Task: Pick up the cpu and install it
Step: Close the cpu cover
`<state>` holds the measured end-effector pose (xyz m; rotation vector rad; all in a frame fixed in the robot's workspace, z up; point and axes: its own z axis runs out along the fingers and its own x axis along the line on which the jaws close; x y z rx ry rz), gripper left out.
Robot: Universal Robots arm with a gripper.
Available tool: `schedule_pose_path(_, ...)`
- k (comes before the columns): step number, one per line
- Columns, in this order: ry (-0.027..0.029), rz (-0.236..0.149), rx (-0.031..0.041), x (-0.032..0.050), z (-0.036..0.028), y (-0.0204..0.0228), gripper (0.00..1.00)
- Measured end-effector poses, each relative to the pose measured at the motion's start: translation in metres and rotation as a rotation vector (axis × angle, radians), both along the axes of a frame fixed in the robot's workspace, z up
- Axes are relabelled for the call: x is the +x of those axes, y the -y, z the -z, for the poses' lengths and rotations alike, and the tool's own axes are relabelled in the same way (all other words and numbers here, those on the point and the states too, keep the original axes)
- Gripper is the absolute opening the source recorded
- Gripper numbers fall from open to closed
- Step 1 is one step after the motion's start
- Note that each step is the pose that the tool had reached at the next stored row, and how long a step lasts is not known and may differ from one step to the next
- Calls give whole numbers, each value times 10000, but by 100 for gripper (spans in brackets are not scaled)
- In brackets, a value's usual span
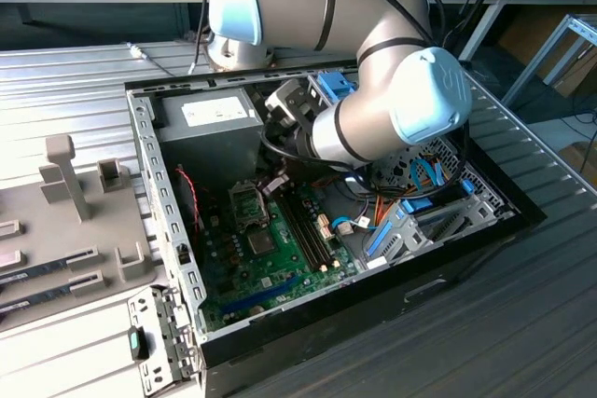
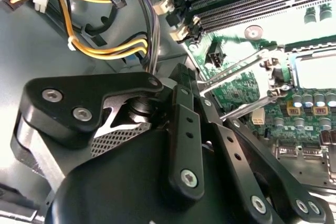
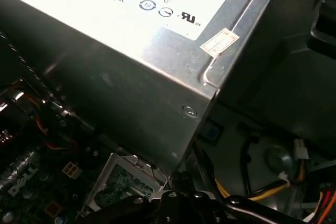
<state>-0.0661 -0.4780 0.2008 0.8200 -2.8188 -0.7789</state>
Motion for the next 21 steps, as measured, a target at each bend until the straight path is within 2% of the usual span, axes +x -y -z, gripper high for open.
schedule_pose_path(7, 0, -1, 37, 0, -100, 26, 11)
schedule_pose_path(11, 0, -2, 79, 1, -105, 53, 11)
schedule_pose_path(15, 0, -2, 97, 1, -136, 61, 11)
schedule_pose_path(21, 0, -2, 154, 1, -146, 77, 11)
